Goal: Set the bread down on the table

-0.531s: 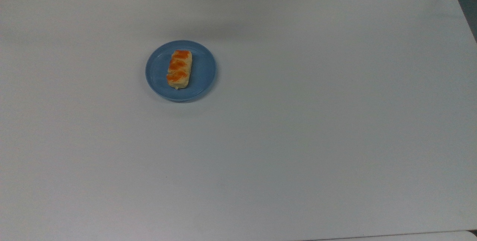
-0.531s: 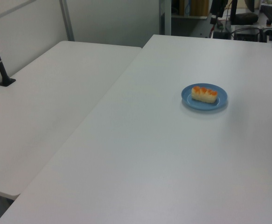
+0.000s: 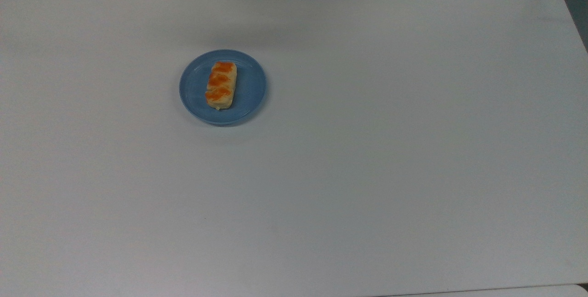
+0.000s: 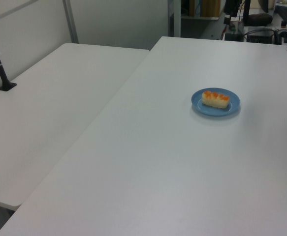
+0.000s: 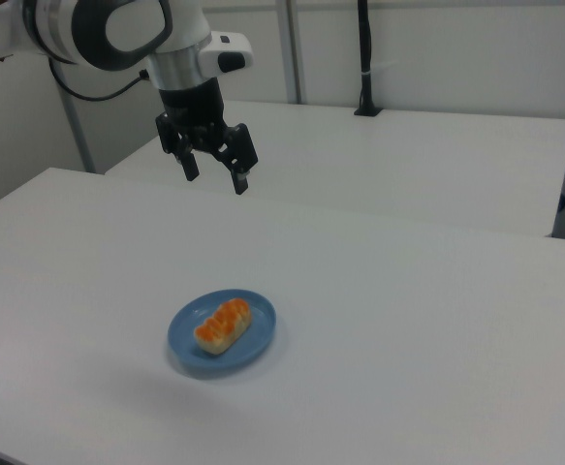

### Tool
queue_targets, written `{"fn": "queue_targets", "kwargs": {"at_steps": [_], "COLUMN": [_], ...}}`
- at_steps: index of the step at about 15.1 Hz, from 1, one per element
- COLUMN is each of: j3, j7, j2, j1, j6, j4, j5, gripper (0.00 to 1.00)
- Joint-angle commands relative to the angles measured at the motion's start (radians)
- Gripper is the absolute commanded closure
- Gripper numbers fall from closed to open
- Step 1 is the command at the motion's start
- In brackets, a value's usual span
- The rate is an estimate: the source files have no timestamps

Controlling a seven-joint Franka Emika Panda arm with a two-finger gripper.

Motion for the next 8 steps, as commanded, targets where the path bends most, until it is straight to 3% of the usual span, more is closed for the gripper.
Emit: {"fn": "queue_targets", "kwargs": {"at_steps": [1,3,8], "j3": [0.0,0.0,0.0], "j7": [-0.016,-0.019,-0.188], "j2": [0.002,0.003,0.003], "j1": [0.006,0.004,-0.057], "j6": [-0.044,-0.058,-0.104], "j4": [0.023,0.023,-0.009], "j5": [-0.019,-0.02,-0.031], "gripper": [0.0,0.0,0.0]}}
